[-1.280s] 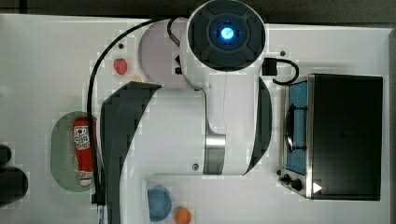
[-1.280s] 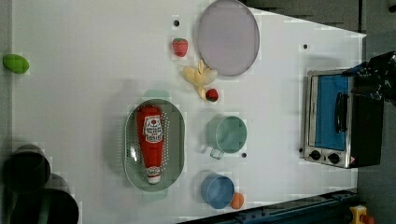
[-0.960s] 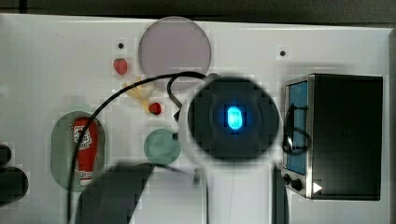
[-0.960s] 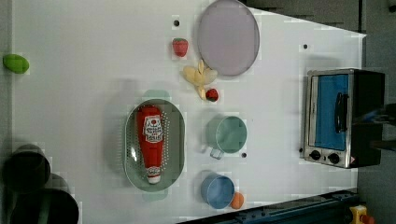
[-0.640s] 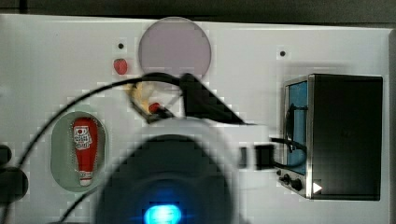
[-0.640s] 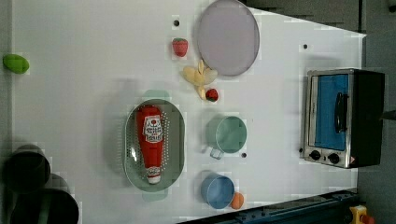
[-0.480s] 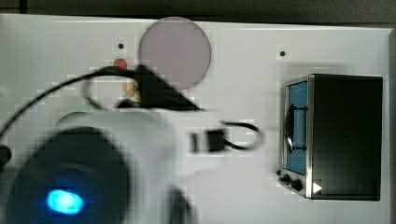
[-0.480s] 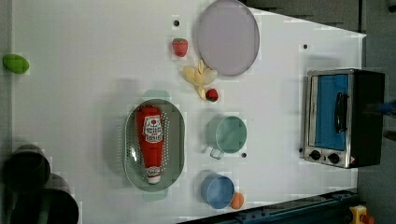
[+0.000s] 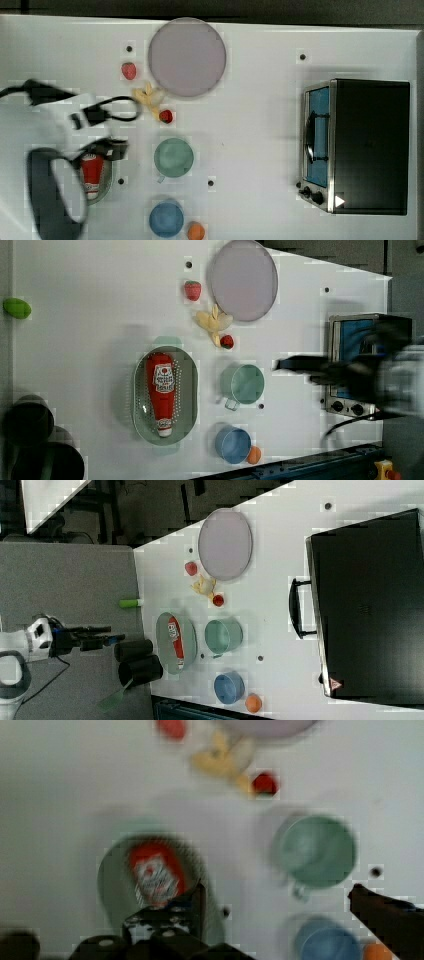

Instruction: Pick ketchup from strainer and place it on the table

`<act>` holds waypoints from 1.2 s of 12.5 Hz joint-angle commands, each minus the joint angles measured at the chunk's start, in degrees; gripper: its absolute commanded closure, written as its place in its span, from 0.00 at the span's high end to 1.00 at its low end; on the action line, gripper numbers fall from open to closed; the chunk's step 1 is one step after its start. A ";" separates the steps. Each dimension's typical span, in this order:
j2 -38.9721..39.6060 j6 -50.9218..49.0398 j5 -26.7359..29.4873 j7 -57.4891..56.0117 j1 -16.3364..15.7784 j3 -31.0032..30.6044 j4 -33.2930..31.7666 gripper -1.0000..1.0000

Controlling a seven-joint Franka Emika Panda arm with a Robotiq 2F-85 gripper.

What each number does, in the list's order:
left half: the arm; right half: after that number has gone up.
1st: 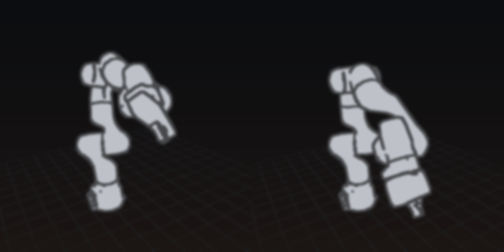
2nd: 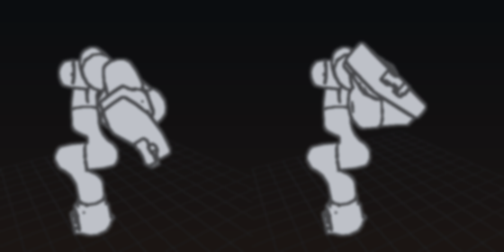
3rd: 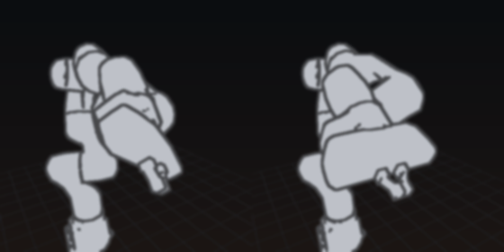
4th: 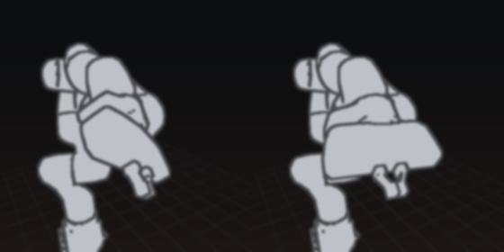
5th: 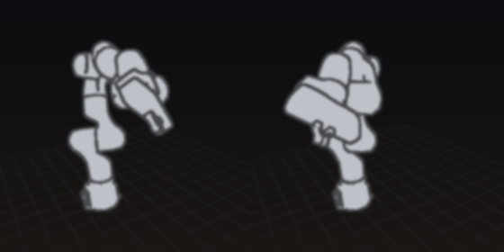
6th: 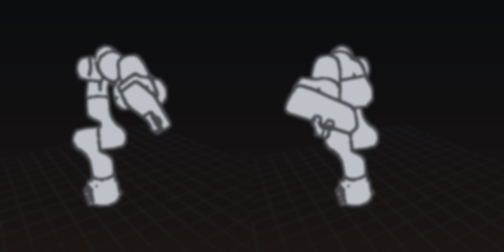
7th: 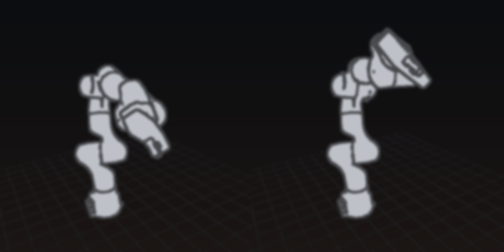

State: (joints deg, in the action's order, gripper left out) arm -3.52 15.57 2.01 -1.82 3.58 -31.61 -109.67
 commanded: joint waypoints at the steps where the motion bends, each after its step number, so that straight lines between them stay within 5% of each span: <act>1: 1.91 1.73 -0.07 2.91 -1.44 -5.21 0.97 1.00; 6: 10.23 8.37 -1.40 2.91 -2.19 -11.34 -3.02 1.00; 15: 24.67 33.43 -13.41 5.54 -3.20 -10.82 -12.01 1.00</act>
State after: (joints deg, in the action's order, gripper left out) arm 21.65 48.76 -10.35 -0.64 0.41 -43.34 -122.09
